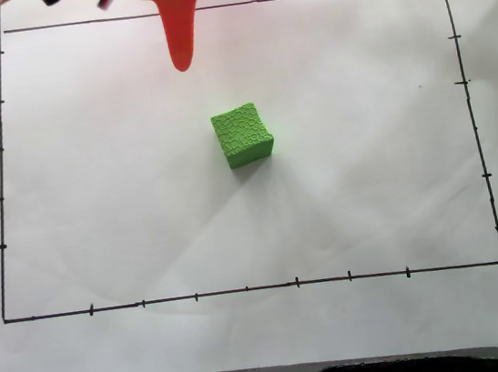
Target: Grasp the colored block, Place it on the black dot, and then return the arm to the default position.
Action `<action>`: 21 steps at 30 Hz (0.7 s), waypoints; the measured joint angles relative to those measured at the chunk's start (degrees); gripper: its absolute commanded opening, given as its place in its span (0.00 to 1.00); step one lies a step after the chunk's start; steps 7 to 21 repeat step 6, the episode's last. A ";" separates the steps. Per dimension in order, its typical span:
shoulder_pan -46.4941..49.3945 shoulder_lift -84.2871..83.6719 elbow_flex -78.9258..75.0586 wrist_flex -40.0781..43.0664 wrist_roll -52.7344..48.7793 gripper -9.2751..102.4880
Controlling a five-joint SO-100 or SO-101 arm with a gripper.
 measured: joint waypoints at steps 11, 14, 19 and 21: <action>-0.70 0.00 0.35 -1.41 -1.05 0.08; -0.70 0.00 0.35 -1.41 -1.05 0.08; -0.70 0.00 0.35 -1.41 -1.05 0.08; -0.70 0.00 0.35 -1.41 -1.05 0.08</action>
